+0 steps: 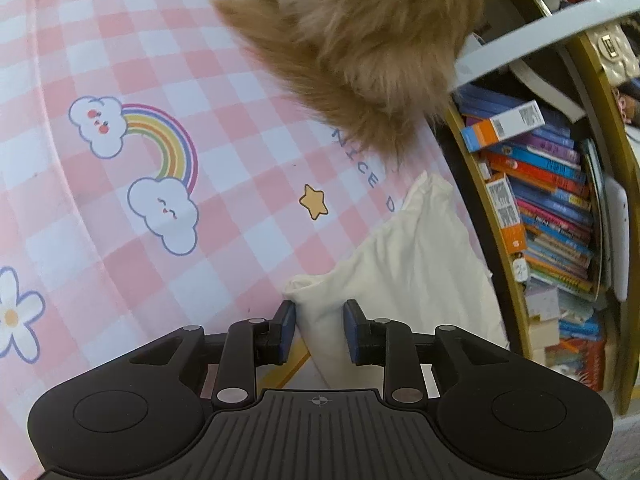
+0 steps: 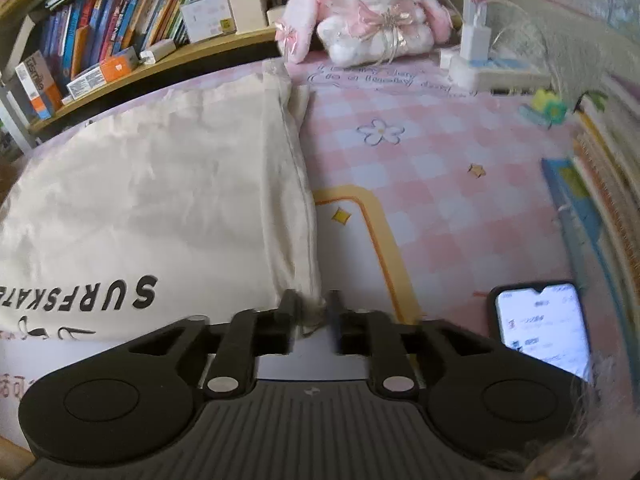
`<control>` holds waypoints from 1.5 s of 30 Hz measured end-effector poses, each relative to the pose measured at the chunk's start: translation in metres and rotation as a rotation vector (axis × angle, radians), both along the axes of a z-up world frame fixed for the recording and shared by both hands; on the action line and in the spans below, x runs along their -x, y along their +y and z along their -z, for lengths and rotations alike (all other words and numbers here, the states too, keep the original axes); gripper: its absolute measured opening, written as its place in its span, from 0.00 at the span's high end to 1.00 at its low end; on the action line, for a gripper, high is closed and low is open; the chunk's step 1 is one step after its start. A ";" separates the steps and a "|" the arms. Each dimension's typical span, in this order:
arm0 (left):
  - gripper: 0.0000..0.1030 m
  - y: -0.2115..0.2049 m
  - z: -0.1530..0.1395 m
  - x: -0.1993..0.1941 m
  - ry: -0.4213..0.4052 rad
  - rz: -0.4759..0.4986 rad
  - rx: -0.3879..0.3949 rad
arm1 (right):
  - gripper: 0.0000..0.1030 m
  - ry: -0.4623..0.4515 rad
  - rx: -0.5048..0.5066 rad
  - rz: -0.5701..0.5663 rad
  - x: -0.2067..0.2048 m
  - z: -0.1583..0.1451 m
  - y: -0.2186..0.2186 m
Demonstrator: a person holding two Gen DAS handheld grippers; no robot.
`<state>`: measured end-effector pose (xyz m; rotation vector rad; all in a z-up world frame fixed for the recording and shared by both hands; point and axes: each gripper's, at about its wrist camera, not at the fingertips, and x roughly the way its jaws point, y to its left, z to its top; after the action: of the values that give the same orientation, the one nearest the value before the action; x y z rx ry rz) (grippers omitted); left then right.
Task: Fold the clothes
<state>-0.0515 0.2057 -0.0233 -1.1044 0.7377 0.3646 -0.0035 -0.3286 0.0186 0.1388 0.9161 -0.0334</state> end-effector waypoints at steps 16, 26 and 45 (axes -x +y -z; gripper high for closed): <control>0.62 -0.006 -0.001 -0.001 0.003 -0.027 0.017 | 0.07 -0.107 0.119 -0.173 0.003 -0.020 0.044; 0.62 -0.005 0.001 -0.002 0.014 -0.093 0.070 | 0.00 -0.143 0.188 -0.311 0.003 -0.015 0.084; 0.63 0.021 0.015 -0.003 0.003 -0.066 0.241 | 0.00 -0.203 0.293 -0.519 -0.004 -0.022 0.181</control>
<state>-0.0488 0.2266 -0.0387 -1.3582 0.7627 0.3394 0.0010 -0.1472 0.0404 -0.3643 0.7128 0.3215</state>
